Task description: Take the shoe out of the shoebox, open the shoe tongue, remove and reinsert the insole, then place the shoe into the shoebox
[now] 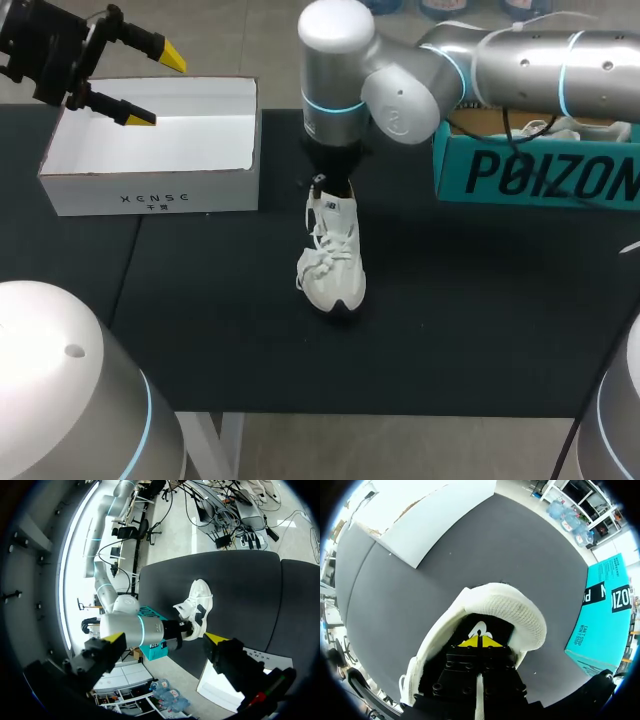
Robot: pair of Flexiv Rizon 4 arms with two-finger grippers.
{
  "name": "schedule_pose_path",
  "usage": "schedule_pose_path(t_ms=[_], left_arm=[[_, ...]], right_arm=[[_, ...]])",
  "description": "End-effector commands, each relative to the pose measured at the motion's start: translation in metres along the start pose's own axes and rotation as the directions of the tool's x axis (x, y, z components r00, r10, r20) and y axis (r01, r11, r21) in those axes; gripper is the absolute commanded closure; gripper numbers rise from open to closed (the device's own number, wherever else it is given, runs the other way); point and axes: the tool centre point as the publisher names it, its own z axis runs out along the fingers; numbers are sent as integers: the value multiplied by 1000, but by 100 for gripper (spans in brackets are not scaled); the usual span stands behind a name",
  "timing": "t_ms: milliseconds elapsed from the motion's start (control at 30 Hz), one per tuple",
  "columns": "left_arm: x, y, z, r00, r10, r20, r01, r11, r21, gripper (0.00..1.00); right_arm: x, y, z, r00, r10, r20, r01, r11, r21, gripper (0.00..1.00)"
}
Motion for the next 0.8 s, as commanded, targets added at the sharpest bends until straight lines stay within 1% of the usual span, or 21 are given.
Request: schedule_pose_path(t_ms=[33,100,167,267,300,400,467,567,667,700,733,800], left_arm=[[0,0,0,1000,0,-3,0,1000,0,0],[0,0,0,1000,0,-3,0,1000,0,0],[0,0,0,1000,0,-3,0,1000,0,0],[0,0,0,1000,0,-3,0,1000,0,0],[0,0,0,1000,0,-3,0,1000,0,0],[0,0,0,1000,0,-3,0,1000,0,0],[0,0,0,1000,0,-3,0,1000,0,0],[0,0,0,1000,0,-3,0,1000,0,0],[0,0,0,1000,0,-3,0,1000,0,0],[0,0,0,1000,0,-3,0,1000,0,0],[0,0,0,1000,0,-3,0,1000,0,0],[0,0,0,1000,0,-3,0,1000,0,0]], right_arm=[[3,4,14,1000,-6,-15,6,1000,15,100],[6,3,18,1000,-8,-25,9,1000,24,100],[8,3,15,1000,-11,-27,11,1000,24,100],[7,2,3,1000,2,-27,-2,1000,21,100],[5,1,-4,999,32,-21,-32,999,38,100],[3,1,-20,996,89,-20,-88,995,45,100],[2,2,-26,991,134,-25,-132,989,60,100],[1,1,-33,973,223,-61,-216,971,97,100],[6,1,-38,957,275,-90,-264,958,111,100],[9,1,-39,955,276,-106,-264,958,116,100],[13,3,-41,947,283,-153,-268,957,107,100],[13,3,-41,947,283,-153,-268,957,107,100]])
